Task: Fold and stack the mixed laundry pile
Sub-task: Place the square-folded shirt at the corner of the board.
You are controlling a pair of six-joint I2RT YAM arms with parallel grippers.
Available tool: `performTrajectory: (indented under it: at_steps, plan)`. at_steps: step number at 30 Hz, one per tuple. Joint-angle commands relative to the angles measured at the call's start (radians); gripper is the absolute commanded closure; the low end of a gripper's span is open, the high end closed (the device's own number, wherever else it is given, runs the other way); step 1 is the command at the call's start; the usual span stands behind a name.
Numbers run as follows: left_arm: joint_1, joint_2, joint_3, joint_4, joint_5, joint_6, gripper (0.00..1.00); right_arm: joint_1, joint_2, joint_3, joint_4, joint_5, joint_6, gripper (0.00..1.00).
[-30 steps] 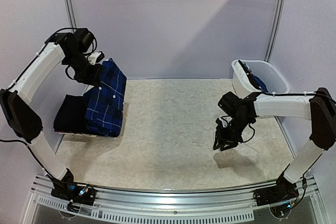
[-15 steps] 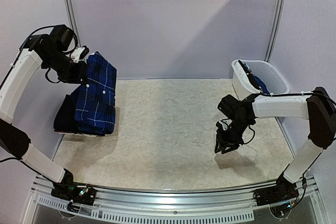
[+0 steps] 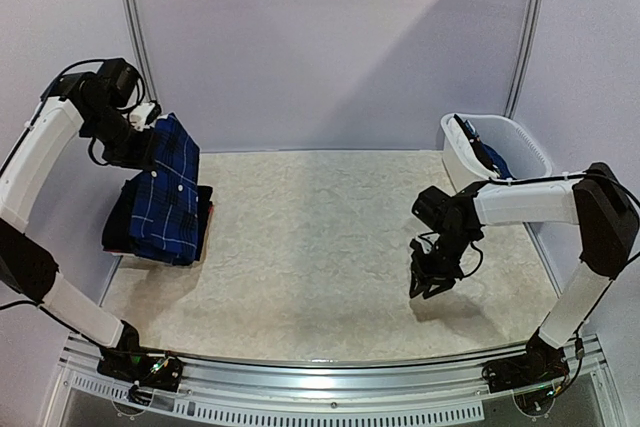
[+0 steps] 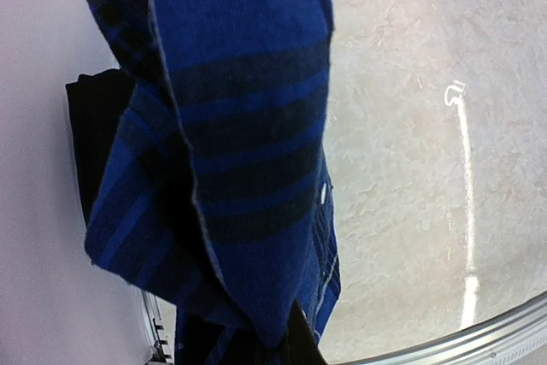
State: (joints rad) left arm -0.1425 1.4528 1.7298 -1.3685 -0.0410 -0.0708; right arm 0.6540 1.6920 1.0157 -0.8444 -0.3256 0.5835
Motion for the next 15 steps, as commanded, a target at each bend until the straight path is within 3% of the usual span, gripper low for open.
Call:
performTrajectory:
  at_steps: [1, 9, 15]
  plan:
    - [0.023, 0.037, -0.018, -0.178, -0.024, 0.041, 1.00, 0.004, 0.021, 0.010, -0.004, -0.010, -0.015, 0.66]
    - [0.055, 0.086, -0.018, -0.141, -0.041, 0.108, 1.00, 0.005, 0.038, 0.002, 0.003, -0.016, -0.033, 0.66]
    - [0.073, 0.141, -0.008, -0.114, -0.150, 0.140, 1.00, 0.005, 0.053, 0.001, 0.012, -0.028, -0.043, 0.66]
